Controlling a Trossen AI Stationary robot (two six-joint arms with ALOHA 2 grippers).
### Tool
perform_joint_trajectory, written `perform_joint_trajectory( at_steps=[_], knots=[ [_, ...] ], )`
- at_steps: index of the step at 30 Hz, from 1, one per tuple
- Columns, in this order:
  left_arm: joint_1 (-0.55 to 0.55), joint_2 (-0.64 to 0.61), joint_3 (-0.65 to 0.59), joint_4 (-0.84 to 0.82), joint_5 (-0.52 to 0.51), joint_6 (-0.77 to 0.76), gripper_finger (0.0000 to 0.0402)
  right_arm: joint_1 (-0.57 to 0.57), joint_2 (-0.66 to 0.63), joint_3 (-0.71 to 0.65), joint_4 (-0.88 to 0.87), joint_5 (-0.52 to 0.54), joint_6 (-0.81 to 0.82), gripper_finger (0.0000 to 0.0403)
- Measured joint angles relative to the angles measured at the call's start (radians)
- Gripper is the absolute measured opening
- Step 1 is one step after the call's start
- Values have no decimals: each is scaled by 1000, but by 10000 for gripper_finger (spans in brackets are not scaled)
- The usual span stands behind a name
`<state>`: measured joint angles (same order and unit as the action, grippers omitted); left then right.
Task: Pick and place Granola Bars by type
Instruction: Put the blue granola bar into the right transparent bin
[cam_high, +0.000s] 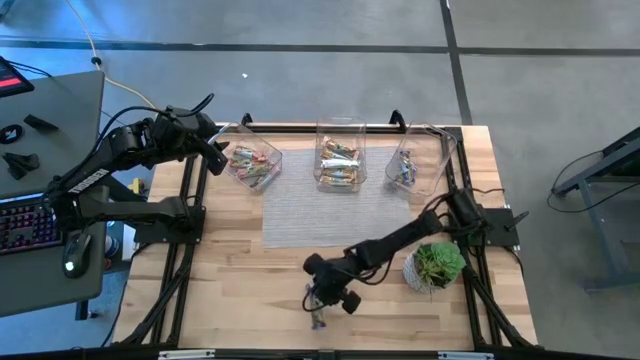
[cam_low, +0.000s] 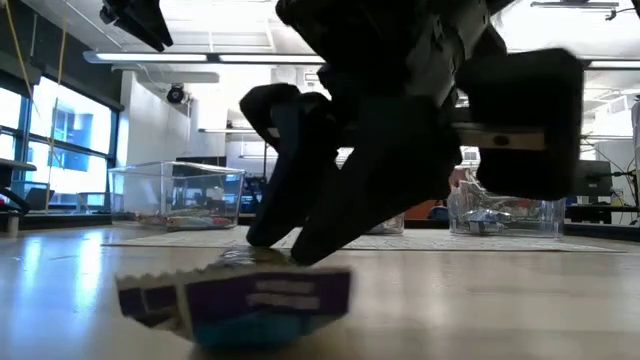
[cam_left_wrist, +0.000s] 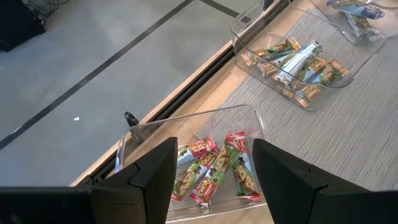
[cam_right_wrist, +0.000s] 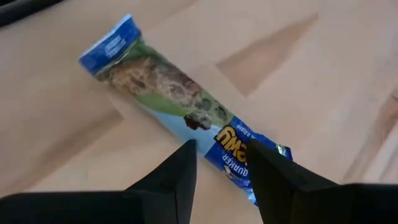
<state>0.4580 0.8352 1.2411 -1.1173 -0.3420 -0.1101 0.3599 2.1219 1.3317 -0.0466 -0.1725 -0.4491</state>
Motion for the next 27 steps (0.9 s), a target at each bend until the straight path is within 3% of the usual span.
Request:
perform_joint_trajectory(
  at_steps=[6, 14, 18, 27],
  knots=[
    [0, 0, 0, 0, 0, 0, 205, -45, -2, -12, -1, 6, 44, 124],
    [0, 0, 0, 0, 1, 0, 205, -93, -6, -9, -78, -12, 400, 124],
    [0, 0, 0, 0, 1, 0, 205, -83, -15, -9, -160, -31, 395, 120],
    [0, 0, 0, 0, 2, 0, 205, -39, -105, -20, -281, 204, 502, 118]
  ],
)
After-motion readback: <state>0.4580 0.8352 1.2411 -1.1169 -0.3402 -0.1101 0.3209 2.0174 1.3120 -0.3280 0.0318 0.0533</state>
